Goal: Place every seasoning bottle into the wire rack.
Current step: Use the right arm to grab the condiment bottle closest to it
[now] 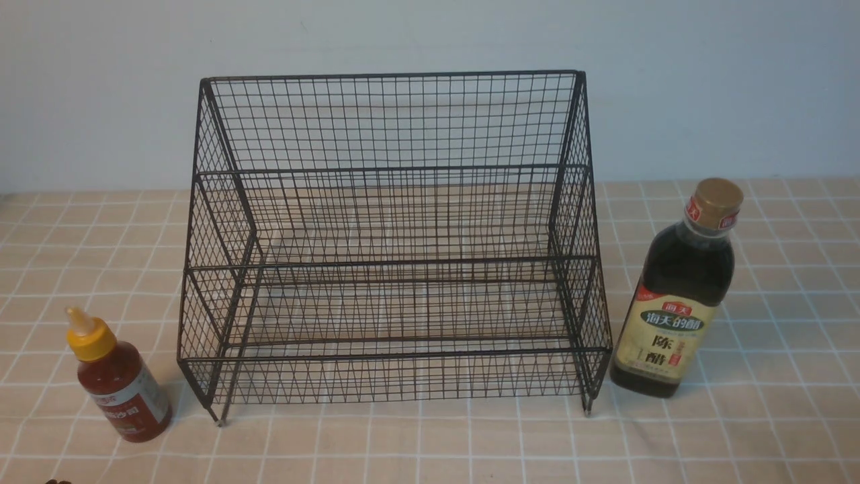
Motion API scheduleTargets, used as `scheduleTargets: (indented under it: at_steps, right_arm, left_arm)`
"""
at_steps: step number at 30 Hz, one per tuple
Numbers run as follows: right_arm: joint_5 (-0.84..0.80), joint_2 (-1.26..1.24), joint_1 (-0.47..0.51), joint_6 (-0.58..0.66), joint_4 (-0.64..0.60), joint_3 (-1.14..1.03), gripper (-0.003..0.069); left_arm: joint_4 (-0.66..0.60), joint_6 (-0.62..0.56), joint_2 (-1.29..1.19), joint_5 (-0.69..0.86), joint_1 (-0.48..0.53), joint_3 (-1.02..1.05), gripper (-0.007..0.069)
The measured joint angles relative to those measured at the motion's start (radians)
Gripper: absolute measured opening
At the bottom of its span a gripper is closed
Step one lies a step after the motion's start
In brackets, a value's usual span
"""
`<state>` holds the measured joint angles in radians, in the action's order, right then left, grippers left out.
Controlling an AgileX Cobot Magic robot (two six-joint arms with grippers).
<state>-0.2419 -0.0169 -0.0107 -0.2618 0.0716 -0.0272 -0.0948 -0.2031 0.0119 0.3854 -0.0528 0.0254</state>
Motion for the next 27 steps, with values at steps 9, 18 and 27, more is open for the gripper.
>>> scheduleTargets:
  at_steps: [9, 18, 27]
  right_arm:
    - [0.334, 0.000, 0.000, -0.038, -0.210, 0.000, -0.0015]
    - [0.462, 0.000, 0.000, -0.171, -0.232, 0.036, -0.0015]
    - [-0.353, 0.382, 0.000, -0.111, -0.103, 0.742, -0.0015]
  left_arm:
    - [0.000, 0.000, 0.000, 0.000, 0.000, 0.000, -0.0007]
    - [0.000, 0.000, 0.000, 0.000, 0.000, 0.000, -0.0007]
    - [0.000, 0.000, 0.000, 0.000, 0.000, 0.000, -0.0007]
